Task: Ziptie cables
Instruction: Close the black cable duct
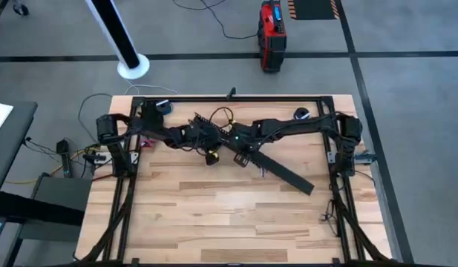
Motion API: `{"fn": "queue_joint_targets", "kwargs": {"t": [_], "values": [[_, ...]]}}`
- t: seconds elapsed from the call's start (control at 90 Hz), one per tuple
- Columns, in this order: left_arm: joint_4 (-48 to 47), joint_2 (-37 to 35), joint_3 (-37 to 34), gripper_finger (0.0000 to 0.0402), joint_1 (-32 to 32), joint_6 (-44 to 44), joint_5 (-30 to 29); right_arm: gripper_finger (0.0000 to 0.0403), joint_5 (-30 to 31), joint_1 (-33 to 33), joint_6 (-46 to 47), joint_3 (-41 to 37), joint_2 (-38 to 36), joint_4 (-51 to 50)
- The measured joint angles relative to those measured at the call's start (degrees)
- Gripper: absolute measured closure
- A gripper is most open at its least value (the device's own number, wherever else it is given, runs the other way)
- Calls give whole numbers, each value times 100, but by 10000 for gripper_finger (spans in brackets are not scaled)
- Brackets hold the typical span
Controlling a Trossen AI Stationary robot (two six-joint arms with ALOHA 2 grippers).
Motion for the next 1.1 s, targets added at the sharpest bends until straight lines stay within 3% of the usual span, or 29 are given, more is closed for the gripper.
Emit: {"fn": "queue_joint_targets", "kwargs": {"t": [0.589,1.1], "values": [[115,0,0,401,667,54,240,403,-412,-501,-333,22,246,572],[97,0,0,401,997,-71,235,403,29,-401,-490,284,-372,15]]}}
